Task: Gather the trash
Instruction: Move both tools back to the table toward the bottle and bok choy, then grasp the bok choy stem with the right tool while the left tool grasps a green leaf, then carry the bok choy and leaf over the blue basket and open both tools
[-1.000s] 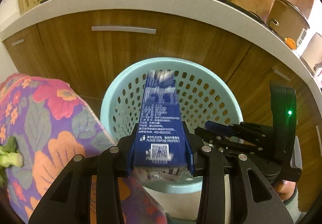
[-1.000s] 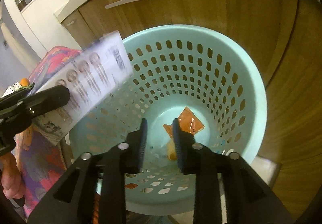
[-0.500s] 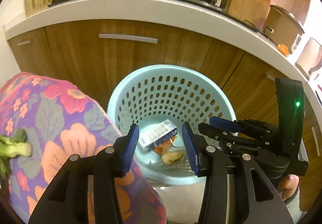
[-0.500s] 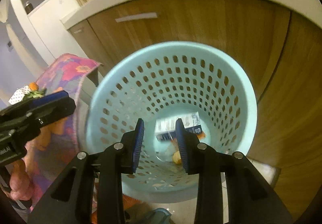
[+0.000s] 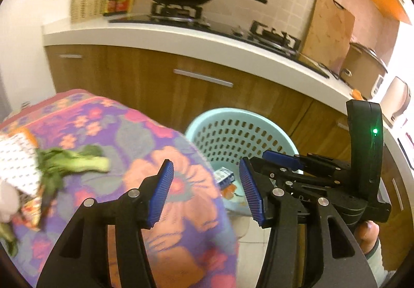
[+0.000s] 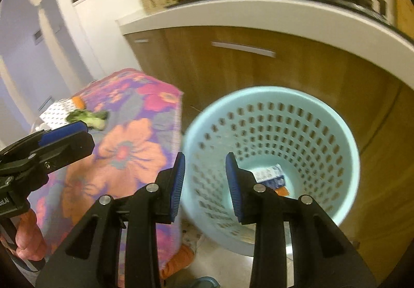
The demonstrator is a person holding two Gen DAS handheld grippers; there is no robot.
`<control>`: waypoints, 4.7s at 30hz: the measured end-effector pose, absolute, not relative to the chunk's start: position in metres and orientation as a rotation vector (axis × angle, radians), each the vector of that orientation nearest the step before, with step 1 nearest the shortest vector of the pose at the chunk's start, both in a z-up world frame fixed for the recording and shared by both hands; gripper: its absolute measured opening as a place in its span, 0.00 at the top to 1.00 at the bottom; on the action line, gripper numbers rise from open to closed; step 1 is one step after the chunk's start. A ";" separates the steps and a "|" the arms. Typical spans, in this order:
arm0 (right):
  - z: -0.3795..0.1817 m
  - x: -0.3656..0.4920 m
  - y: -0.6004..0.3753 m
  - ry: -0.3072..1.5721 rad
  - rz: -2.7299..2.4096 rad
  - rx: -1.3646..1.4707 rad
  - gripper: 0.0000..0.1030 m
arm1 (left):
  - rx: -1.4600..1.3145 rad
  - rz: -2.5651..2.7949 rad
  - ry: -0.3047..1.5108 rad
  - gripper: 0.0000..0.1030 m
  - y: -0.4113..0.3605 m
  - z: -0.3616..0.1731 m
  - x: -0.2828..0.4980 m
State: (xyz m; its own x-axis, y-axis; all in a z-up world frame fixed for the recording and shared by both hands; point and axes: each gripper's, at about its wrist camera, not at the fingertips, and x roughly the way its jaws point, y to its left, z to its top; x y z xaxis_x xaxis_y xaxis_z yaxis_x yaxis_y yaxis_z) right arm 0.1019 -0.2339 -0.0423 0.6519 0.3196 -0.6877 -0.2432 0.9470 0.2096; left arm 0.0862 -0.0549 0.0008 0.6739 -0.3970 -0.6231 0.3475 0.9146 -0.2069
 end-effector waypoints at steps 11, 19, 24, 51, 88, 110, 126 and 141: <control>-0.012 0.092 -0.138 0.704 0.472 -0.065 0.56 | -0.134 -0.261 0.634 0.42 0.030 0.021 0.048; -0.006 0.095 -0.087 0.666 0.533 -0.131 0.52 | -0.146 -0.117 0.592 0.29 0.092 0.021 0.011; -0.004 0.101 -0.072 0.646 0.555 -0.119 0.51 | -0.138 -0.017 0.616 0.28 0.129 0.005 -0.010; -0.021 0.136 -0.036 0.702 0.576 -0.104 0.47 | -0.142 0.144 0.852 0.51 0.167 -0.048 0.042; -0.049 0.169 0.007 0.876 0.755 -0.380 0.66 | -0.240 0.062 0.761 0.97 0.169 -0.038 -0.025; -0.011 0.108 -0.080 0.772 0.702 -0.125 0.73 | -0.225 -0.138 0.643 0.97 0.113 -0.002 -0.029; -0.012 0.113 -0.231 0.754 0.568 0.163 0.73 | -0.171 -0.365 0.673 0.97 -0.017 0.004 0.037; -0.060 0.141 -0.304 0.833 0.284 0.183 0.72 | -0.022 -0.491 0.781 0.97 -0.128 -0.012 0.116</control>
